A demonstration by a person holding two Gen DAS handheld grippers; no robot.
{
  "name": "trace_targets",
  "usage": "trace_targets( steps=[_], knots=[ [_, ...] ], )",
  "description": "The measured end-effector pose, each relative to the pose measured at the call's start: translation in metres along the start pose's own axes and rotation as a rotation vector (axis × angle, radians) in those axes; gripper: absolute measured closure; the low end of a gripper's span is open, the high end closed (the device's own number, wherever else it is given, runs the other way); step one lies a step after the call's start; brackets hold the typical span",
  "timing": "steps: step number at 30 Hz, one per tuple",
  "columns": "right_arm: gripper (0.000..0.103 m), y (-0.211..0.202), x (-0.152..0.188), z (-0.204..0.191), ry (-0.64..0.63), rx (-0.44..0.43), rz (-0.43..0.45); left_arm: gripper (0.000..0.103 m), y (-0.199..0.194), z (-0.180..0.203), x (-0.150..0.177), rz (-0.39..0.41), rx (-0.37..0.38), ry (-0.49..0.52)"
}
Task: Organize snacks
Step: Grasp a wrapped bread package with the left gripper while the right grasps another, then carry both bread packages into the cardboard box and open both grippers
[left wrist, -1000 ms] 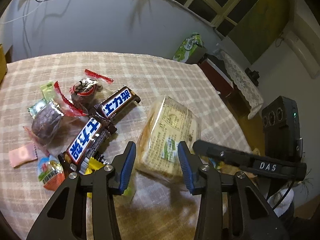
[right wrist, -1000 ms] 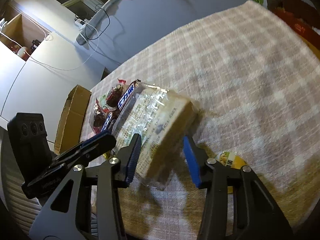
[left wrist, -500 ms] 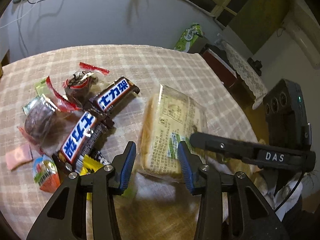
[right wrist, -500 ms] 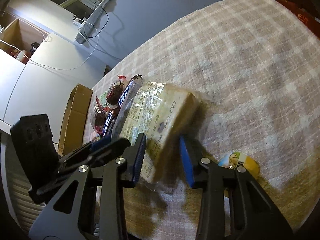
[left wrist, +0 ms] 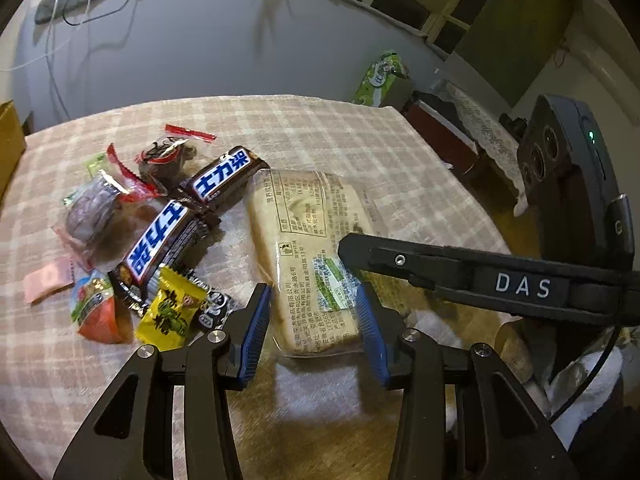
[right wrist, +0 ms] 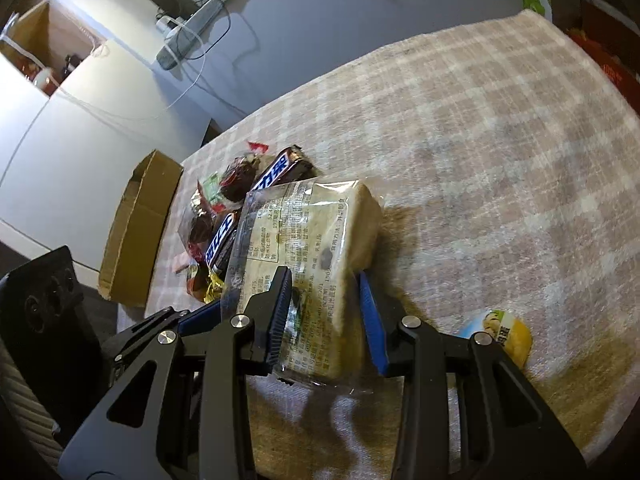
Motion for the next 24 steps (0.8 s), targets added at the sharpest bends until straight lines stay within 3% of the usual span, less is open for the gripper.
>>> trace_targets(
  steps=[10,24],
  knots=[
    [0.067,-0.005,0.007,-0.023,-0.039,-0.025,-0.003,0.061,-0.028,-0.006,0.003,0.046,-0.027,-0.019],
    [0.067,0.005,0.011,-0.115,-0.186,-0.115,-0.037,0.061,-0.108,-0.062,0.014,0.166,-0.160,-0.084]
  ],
)
Point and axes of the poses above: each gripper's, at about its wrist camera, not at the fingertips, and y roughly the way its jaws point, z to its right, x to its underside, the point moved 7 cm from there along y, roughly the way its jaws point, and after that the axes turned 10 degrees about y, right-handed, at the moved point
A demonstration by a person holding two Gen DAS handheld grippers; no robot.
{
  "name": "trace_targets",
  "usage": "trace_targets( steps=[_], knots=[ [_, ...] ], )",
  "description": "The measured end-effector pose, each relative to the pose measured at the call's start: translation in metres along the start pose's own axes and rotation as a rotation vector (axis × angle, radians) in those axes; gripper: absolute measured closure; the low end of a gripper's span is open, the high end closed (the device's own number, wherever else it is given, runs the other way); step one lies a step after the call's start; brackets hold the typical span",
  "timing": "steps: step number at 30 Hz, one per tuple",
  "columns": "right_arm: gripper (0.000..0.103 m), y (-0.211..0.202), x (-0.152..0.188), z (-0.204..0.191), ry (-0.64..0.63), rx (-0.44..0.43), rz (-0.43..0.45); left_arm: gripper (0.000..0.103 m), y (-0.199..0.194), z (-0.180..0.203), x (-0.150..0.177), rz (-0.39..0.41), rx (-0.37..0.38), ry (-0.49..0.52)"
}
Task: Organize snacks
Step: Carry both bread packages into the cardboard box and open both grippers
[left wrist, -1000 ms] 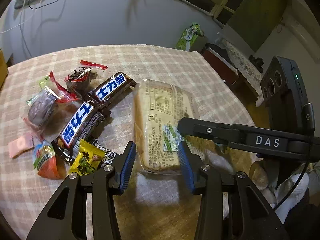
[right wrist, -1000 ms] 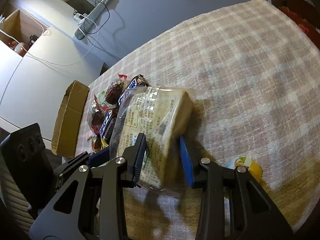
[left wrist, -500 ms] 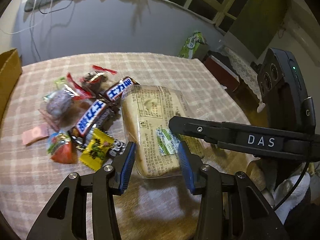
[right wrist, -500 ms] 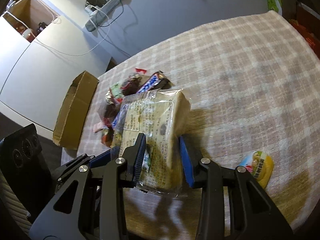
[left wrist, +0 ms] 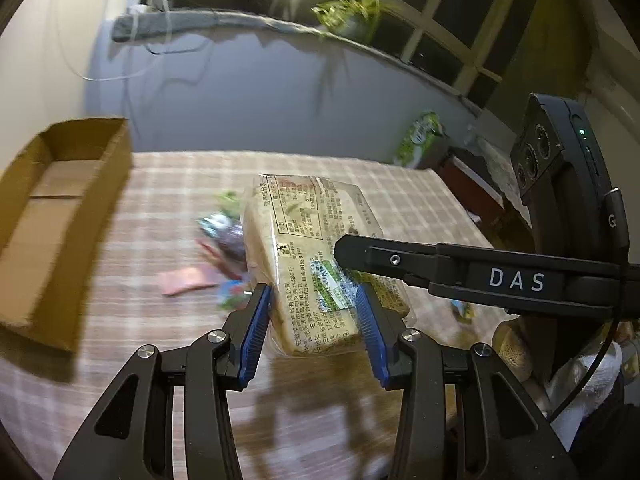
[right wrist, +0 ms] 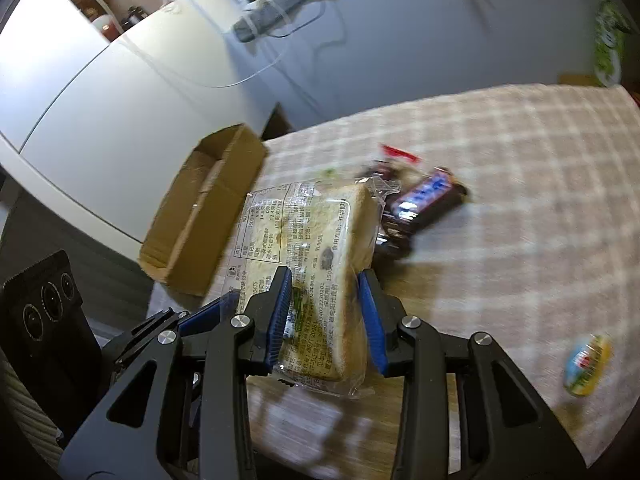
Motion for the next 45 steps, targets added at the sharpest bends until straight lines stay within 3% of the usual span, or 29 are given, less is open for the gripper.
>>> trace_targets(
  steps=[13,27,36,45],
  knots=[
    [0.067,0.041,-0.011,-0.099,-0.164,-0.066,-0.030,0.061,-0.048,-0.074,-0.009,0.094,-0.130,-0.100],
    [0.067,0.112,-0.014,-0.181,-0.272,-0.111,-0.120,0.062,-0.068,-0.168,-0.005,0.134,-0.241,-0.229],
    [0.067,0.159,-0.013,-0.208,-0.306,-0.111,-0.180,0.062,-0.068,-0.210,0.006,0.120,-0.282,-0.290],
    [0.067,0.186,-0.006,-0.213,-0.333,-0.086,-0.220,0.062,-0.056,-0.229,0.016,0.090,-0.297,-0.318]
  ],
)
Point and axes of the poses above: each gripper's, at about its wrist camera, not at the fingertips, and y roughly the way its jaws point, z to its right, x to its underside, the point moved 7 cm from there along y, roughly the way its jaws point, and after that the axes turned 10 degrees about y, right-handed, at the moved point
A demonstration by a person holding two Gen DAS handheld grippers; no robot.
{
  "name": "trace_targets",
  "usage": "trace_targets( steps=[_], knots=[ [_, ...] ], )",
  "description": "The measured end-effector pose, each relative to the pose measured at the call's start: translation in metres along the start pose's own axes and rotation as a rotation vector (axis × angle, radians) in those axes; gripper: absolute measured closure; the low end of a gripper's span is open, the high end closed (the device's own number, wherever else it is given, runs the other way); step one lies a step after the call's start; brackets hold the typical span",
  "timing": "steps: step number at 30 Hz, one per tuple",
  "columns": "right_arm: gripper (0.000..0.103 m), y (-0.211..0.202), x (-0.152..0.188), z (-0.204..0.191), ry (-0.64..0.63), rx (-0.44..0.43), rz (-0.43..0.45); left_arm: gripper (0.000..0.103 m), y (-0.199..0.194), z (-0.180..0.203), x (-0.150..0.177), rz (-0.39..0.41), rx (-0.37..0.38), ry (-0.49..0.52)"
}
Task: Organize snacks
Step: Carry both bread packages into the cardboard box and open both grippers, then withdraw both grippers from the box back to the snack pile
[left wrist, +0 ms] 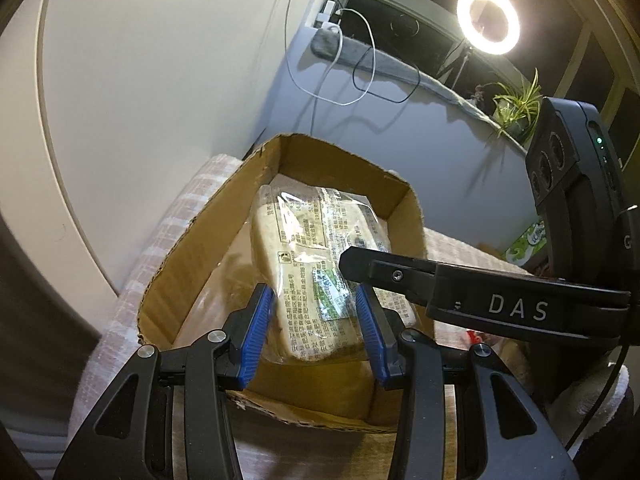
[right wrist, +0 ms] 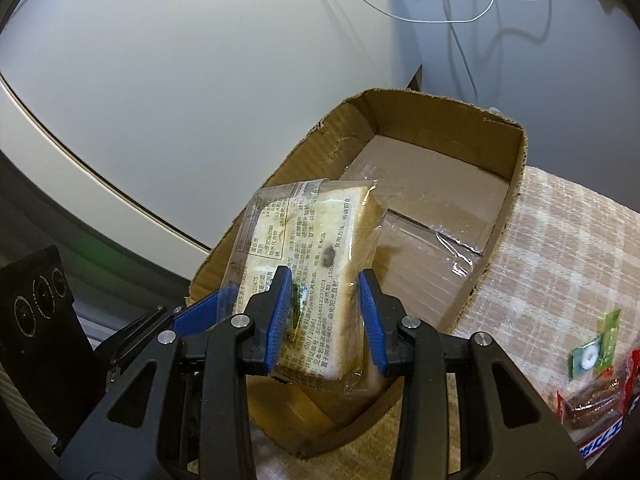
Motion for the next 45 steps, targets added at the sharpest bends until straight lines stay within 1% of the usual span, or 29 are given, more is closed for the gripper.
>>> trace_targets(
  steps=[3,4,6,8,13,19,20,21,23,25,26,27,31,35,39,41,45],
  knots=[
    [0.064,0.004,0.001,0.001,-0.013,0.015,-0.010,0.062,0.003,-0.003,0.002,-0.014,-0.021,-0.005],
    [0.061,0.004,0.001,0.002,-0.012,0.023,-0.006,0.062,0.003,-0.004,0.002,-0.015,-0.027,-0.006],
    [0.048,0.003,-0.001,0.003,-0.012,0.028,0.008,0.062,0.001,-0.004,0.002,-0.015,-0.029,-0.003],
    [0.044,-0.002,-0.002,0.004,-0.023,0.038,0.026,0.062,-0.001,-0.005,0.003,-0.014,-0.040,0.003],
    [0.044,-0.015,-0.004,0.008,-0.026,0.045,0.049,0.062,-0.009,-0.001,0.003,-0.004,-0.056,0.014],
    [0.044,-0.038,0.002,0.016,-0.028,0.062,0.079,0.062,-0.023,0.010,0.004,0.017,-0.064,0.035],
    [0.043,-0.044,0.003,0.018,-0.029,0.065,0.086,0.062,-0.024,0.012,0.004,0.019,-0.064,0.037],
    [0.038,-0.048,0.004,0.020,-0.029,0.068,0.090,0.062,-0.026,0.015,0.005,0.021,-0.063,0.039],
    [0.033,-0.060,0.008,0.026,-0.029,0.076,0.104,0.059,-0.031,0.021,0.008,0.027,-0.061,0.048],
    [0.032,-0.077,0.014,0.033,-0.040,0.094,0.127,0.057,-0.034,0.029,0.010,0.033,-0.059,0.062],
    [0.032,-0.085,0.018,0.038,-0.050,0.110,0.141,0.052,-0.035,0.033,0.011,0.034,-0.057,0.069],
    [0.031,-0.094,0.021,0.043,-0.057,0.126,0.155,0.051,-0.037,0.037,0.013,0.037,-0.053,0.075],
    [0.028,-0.128,0.038,0.065,-0.048,0.151,0.187,0.050,-0.040,0.058,0.018,0.041,-0.024,0.098],
    [0.028,-0.164,0.058,0.092,-0.033,0.191,0.224,0.050,-0.042,0.083,0.024,0.044,0.013,0.133],
    [0.028,-0.201,0.080,0.127,0.015,0.237,0.265,0.050,-0.041,0.110,0.029,0.041,0.073,0.165],
    [0.028,-0.219,0.093,0.147,0.048,0.266,0.284,0.050,-0.038,0.122,0.032,0.033,0.088,0.185],
    [0.028,-0.251,0.122,0.188,0.148,0.323,0.337,0.050,-0.030,0.147,0.041,0.009,0.133,0.219]
  ],
)
Point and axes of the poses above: each gripper's, at about its wrist camera, not at the fingertips, and y roughly the way its jaws point, z to its right, x to its underside, the point moved 7 cm from there along y, roughly the way its jaws point, and after that the axes turned 10 degrees about y, right-handed, at the moved point
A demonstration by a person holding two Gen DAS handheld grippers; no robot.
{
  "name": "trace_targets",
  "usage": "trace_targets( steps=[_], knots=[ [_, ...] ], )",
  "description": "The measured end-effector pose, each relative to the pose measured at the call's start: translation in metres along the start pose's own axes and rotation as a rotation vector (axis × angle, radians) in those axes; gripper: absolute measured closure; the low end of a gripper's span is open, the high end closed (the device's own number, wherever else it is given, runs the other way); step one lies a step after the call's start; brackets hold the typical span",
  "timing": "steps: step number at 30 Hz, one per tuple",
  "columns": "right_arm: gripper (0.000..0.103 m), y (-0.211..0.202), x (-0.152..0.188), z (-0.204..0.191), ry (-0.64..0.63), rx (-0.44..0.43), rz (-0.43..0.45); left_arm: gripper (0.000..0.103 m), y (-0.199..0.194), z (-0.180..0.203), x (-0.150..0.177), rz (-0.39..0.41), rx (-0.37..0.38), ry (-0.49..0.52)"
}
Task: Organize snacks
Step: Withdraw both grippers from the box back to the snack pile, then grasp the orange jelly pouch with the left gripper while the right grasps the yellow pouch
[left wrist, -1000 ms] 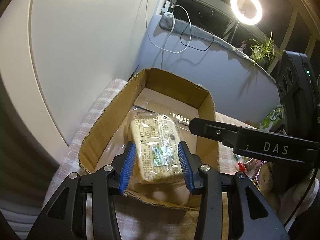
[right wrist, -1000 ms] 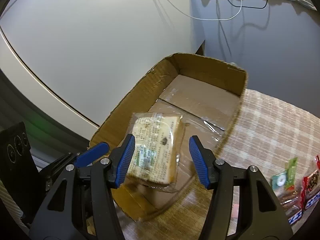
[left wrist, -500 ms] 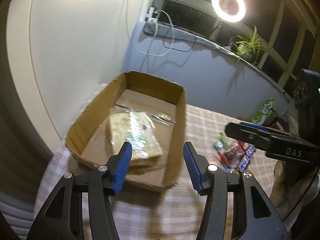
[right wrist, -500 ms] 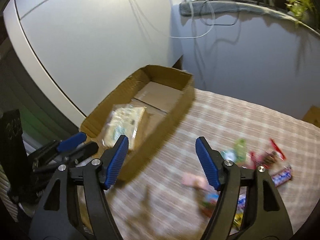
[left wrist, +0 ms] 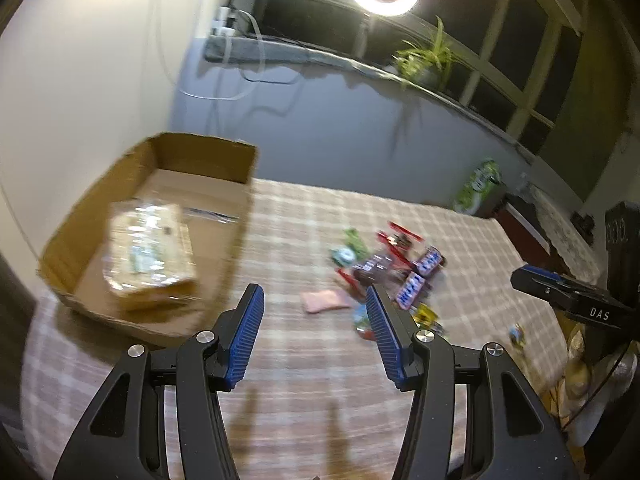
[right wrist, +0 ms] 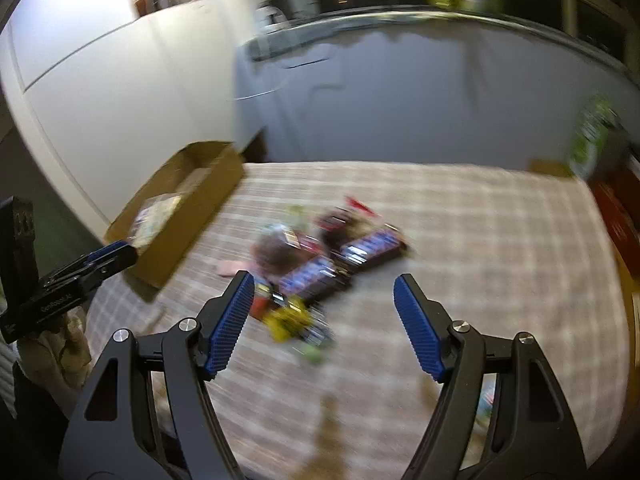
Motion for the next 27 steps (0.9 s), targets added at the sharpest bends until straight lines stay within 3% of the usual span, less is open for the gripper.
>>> trace_targets(
  steps=[11,17,23,27],
  knots=[
    [0.028,-0.041,0.045,0.095,0.081,0.229,0.062,0.050,0.041,0.048,0.026,-0.093,0.064,0.053],
    [0.028,-0.030,0.070,0.122,0.121,0.239,-0.001,0.050,0.059,0.061,0.038,-0.141,0.074,0.074],
    [0.048,-0.014,0.074,0.130,0.137,0.250,-0.045,0.050,0.074,0.067,0.039,-0.170,0.064,0.096],
    [0.049,-0.005,0.072,0.135,0.155,0.275,-0.060,0.050,0.082,0.068,0.039,-0.181,0.057,0.095]
  ],
)
Point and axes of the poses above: each gripper's, at about its wrist camera, not at the fingertips, and y roughly the way its jaws point, z to its right, x to its underside, the point moved 7 cm from there along y, roughly the way its jaws point, and after that the axes turned 10 degrees about y, right-handed, at the moved point
